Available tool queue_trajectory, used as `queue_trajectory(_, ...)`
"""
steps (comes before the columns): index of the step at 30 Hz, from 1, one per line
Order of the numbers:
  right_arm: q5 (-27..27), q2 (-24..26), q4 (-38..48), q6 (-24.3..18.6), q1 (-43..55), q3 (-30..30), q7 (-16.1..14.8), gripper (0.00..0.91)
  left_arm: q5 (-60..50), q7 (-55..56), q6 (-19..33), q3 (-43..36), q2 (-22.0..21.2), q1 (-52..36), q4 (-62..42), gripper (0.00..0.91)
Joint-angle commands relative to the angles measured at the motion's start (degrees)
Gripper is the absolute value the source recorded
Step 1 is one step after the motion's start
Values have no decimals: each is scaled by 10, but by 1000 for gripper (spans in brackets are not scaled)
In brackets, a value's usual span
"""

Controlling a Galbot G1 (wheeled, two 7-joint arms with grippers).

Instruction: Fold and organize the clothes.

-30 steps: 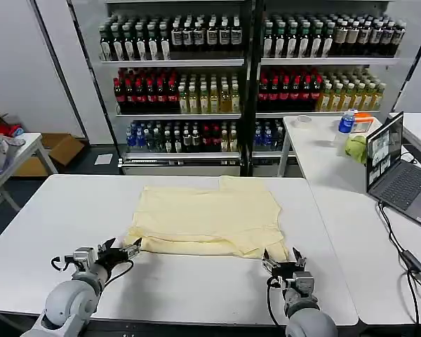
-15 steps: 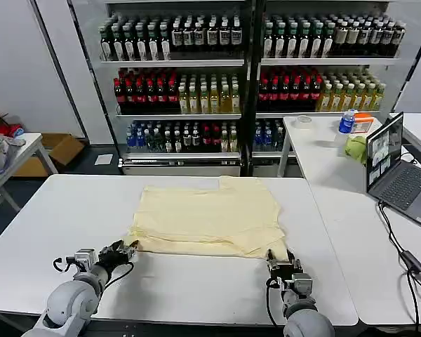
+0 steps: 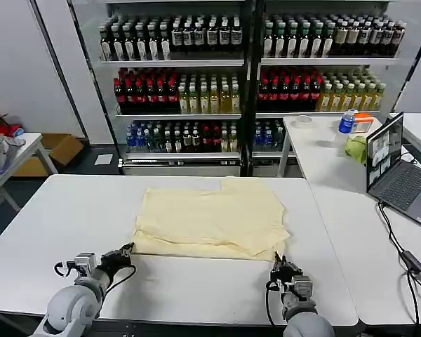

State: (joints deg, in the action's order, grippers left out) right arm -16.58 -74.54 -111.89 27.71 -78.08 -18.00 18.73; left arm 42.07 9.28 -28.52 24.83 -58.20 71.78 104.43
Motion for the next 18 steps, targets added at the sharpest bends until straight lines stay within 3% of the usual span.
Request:
queue_trajectory(1, 1, 0, -25, 0, -17, -1, 0, 0, 6, 1, 2, 12, -8, 64, 59, 10)
queue_trajectory(18, 31, 35, -149, 4, -157, -20, -10, 0, 3, 10, -1, 81, -27, 216, 183, 10)
